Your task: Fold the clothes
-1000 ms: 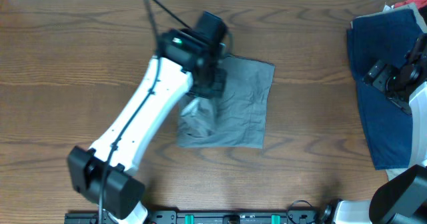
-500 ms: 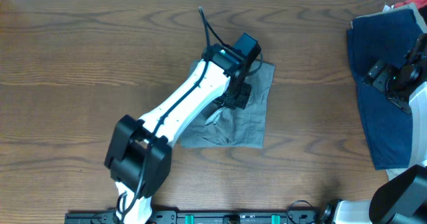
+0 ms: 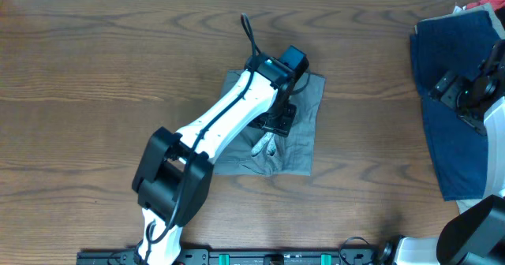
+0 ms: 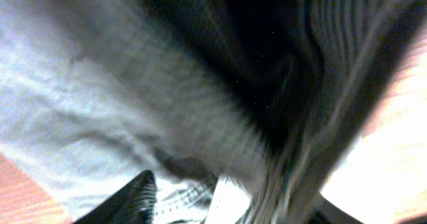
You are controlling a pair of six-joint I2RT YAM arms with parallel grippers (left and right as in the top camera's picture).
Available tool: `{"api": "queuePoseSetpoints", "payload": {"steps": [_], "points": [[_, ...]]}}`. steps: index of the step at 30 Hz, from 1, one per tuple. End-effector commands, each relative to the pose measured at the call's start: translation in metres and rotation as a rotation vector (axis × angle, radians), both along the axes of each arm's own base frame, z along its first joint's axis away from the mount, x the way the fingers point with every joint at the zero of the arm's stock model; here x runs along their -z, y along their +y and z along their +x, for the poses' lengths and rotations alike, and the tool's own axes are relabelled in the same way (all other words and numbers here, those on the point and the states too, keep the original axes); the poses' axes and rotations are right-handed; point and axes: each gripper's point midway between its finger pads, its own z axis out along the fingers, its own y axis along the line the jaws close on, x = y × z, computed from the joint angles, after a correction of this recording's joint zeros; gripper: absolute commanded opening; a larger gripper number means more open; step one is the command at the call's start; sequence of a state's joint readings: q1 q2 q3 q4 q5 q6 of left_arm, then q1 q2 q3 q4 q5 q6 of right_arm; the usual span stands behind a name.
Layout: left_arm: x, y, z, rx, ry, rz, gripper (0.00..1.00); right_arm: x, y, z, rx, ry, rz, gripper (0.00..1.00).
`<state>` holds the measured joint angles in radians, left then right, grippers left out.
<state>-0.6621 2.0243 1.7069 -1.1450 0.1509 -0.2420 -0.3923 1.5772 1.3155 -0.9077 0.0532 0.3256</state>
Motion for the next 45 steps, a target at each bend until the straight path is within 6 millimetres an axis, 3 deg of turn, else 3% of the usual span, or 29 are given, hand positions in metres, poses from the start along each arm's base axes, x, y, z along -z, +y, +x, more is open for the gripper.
{"api": "queuePoseSetpoints", "payload": {"steps": [1,3,6,10,12,17,21,27,34,39,45], "points": [[-0.048,-0.003,0.005,-0.006,-0.104,-0.079,0.64,-0.004,-0.006,0.0,0.013,-0.007,-0.009,0.99],[-0.067,-0.002,0.005,-0.006,-0.146,-0.111,0.76,-0.004,-0.006,0.0,0.013,-0.007,-0.009,0.99],[-0.088,0.0,0.002,-0.006,-0.19,-0.146,0.79,-0.004,-0.006,0.0,0.013,-0.007,-0.009,0.99],[-0.086,0.0,0.002,-0.006,-0.188,-0.143,0.79,-0.004,-0.006,0.0,0.013,-0.007,-0.009,0.99],[-0.076,0.001,0.001,-0.006,-0.169,-0.129,0.77,-0.004,-0.006,0.0,0.013,-0.007,-0.009,0.99],[-0.042,-0.008,-0.002,-0.001,-0.082,-0.128,0.38,-0.004,-0.006,0.0,0.013,-0.007,-0.009,0.99],[-0.012,-0.03,-0.009,0.008,0.027,-0.203,0.23,-0.004,-0.006,0.0,0.013,-0.007,-0.009,0.99],[0.027,-0.06,-0.02,0.032,0.15,-0.272,0.11,-0.004,-0.006,0.0,0.013,-0.007,-0.009,0.99],[0.068,-0.076,-0.04,0.057,0.229,-0.227,0.09,-0.004,-0.006,0.0,0.013,-0.007,-0.009,0.99],[0.06,-0.085,-0.044,0.076,0.222,-0.244,0.08,-0.004,-0.006,0.0,0.013,-0.007,-0.009,0.99],[0.01,-0.098,-0.038,0.091,0.178,-0.364,0.09,-0.004,-0.006,0.0,0.013,-0.007,-0.009,0.99]]}}
